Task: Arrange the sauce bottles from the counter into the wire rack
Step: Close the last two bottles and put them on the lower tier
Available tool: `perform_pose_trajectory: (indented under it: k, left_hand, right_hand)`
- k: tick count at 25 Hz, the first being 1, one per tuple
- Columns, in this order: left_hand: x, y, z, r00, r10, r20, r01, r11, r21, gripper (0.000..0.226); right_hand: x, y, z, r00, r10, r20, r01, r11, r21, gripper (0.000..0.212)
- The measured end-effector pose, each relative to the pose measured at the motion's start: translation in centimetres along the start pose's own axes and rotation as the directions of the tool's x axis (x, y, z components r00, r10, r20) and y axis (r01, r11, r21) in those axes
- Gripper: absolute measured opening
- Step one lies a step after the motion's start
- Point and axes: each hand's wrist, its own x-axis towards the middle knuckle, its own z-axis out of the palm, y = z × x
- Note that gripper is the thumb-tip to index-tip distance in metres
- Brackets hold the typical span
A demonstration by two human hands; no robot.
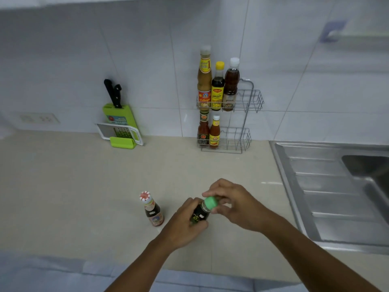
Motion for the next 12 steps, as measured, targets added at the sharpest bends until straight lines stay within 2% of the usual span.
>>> perform_pose_trajectory:
  k: [3, 5, 7, 10, 12]
  left_hand:
    - [1.0, 2.8, -2.3, 0.991, -0.104, 0.090, 0.117, 0.980, -0.162, 0.039]
    - [2.1, 4.9, -3.8, 0.979, -0.123, 0.163, 0.164, 0.949, -0.269, 0.025]
    - [2.9, 7.0, -5.4, 0.955, -0.094, 0.283, 0.203, 0.901, -0.383, 0.016]
    - [3.6, 9.9, -7.4, 0.855, -0.050, 0.517, 0.326, 0.826, -0.461, 0.023]
    - [4.0, 11.3, -8.1, 0.805, -0.008, 0.593, 0.361, 0.800, -0.480, 0.025]
  right_hand:
    - [1.3, -2.8, -2.7, 0.991, -0.070, 0.117, 0.096, 0.969, -0.230, 0.043]
    - [2.2, -5.0, -4.8, 0.982, -0.123, 0.143, 0.163, 0.935, -0.316, 0.042]
    - [2.7, -7.2, -6.8, 0.970, -0.170, 0.172, 0.221, 0.911, -0.347, 0.039]
    - [2.7, -10.3, -9.2, 0.943, -0.248, 0.220, 0.314, 0.883, -0.350, 0.037]
    - [2.3, -11.6, -10.7, 0.930, -0.288, 0.228, 0.352, 0.877, -0.327, 0.039]
